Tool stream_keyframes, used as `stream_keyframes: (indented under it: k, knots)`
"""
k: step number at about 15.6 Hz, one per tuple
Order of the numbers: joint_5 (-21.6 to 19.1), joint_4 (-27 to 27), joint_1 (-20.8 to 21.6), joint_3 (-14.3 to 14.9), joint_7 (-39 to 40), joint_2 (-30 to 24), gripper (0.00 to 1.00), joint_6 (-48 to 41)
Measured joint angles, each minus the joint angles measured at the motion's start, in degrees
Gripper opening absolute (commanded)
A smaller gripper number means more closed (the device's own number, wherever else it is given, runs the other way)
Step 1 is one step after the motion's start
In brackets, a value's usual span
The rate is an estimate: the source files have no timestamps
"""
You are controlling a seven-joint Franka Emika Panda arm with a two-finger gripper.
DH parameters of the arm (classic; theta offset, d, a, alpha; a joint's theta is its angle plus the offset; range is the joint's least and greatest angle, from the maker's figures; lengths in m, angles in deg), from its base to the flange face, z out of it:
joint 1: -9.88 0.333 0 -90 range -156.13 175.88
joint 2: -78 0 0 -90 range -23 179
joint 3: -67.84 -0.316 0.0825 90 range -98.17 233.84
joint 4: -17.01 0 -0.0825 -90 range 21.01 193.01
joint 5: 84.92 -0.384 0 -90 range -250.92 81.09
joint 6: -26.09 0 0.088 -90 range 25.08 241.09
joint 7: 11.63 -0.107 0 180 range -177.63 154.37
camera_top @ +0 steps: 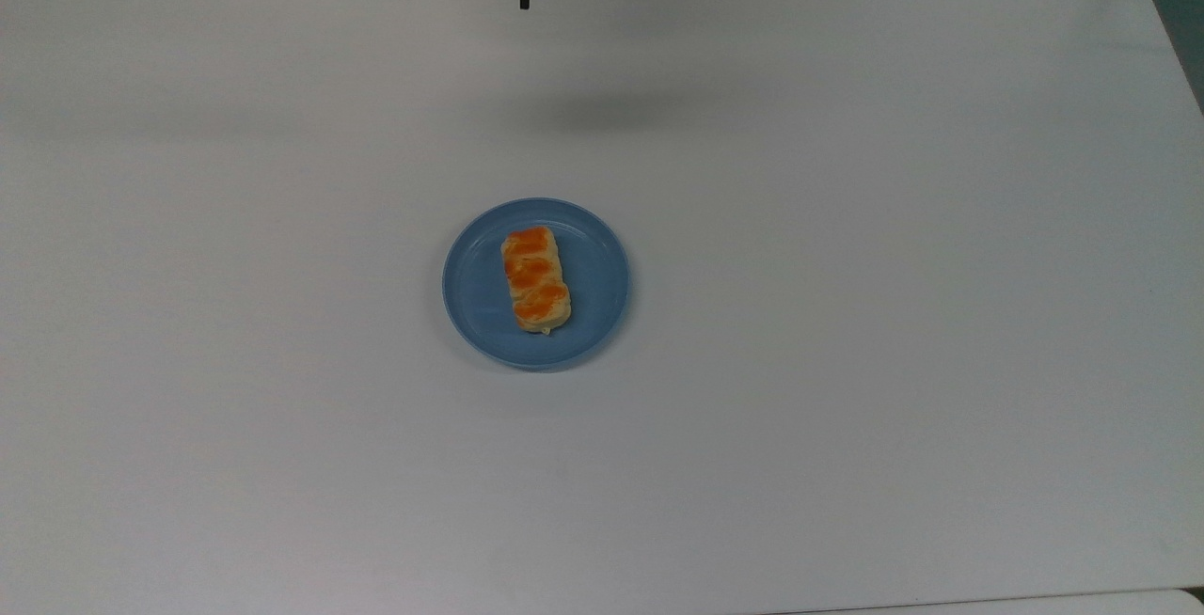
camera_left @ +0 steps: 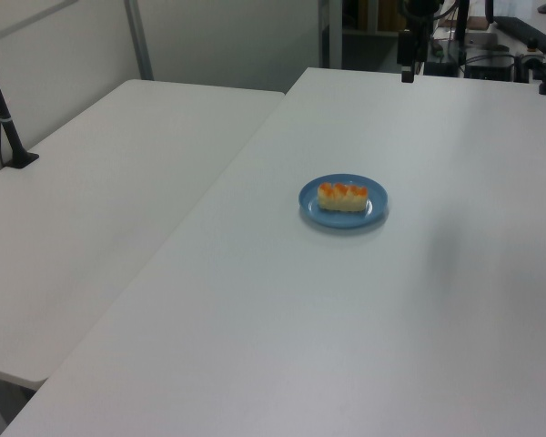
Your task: Put the bread on the table
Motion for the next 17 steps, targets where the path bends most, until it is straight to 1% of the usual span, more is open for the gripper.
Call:
stream_keyframes:
  k: [7, 17]
  knots:
    - [-0.1, 0.1, -1.6, 0.1, 0.1, 0.0, 1.0, 0.0]
    - [-0.1, 0.1, -1.7, 0.1, 0.6, 0.0, 1.0, 0.0]
